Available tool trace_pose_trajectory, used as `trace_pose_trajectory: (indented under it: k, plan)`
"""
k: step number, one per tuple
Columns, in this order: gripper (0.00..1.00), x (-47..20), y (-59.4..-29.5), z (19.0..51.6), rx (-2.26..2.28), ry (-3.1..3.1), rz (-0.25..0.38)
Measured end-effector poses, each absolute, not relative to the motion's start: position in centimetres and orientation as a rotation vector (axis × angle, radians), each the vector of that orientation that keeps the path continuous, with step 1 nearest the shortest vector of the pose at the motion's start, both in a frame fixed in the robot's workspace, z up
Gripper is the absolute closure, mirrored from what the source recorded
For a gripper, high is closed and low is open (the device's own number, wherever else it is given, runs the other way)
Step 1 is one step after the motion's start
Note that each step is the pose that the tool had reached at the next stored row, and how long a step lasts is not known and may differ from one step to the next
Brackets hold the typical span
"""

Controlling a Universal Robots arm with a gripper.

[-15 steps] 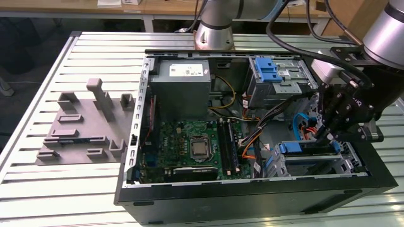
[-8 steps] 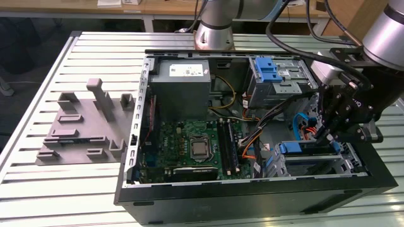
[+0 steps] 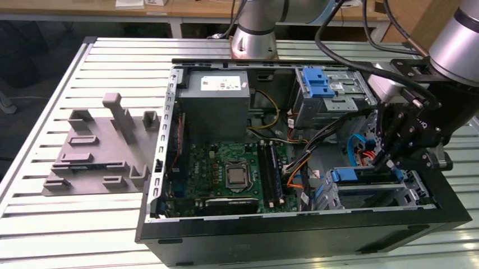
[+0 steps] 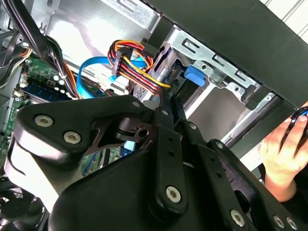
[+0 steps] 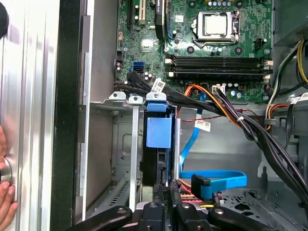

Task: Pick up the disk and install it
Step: 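Insert the first disk wire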

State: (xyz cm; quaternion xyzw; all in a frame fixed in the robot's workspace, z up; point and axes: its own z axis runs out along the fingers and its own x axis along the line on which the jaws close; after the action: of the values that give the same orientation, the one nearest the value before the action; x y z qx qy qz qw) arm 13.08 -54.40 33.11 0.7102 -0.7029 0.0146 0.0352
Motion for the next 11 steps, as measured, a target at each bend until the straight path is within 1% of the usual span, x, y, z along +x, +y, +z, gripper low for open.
trace_pose_trajectory:
  k: [9,10,11]
  plan:
    - [0.82,13.09,-54.42,32.98,2.183,-2.161,0.044]
    - [0.76,13.09,-54.42,33.01,2.183,-2.161,0.044]
    - [0.76,13.09,-54.42,33.08,2.183,-2.160,0.044]
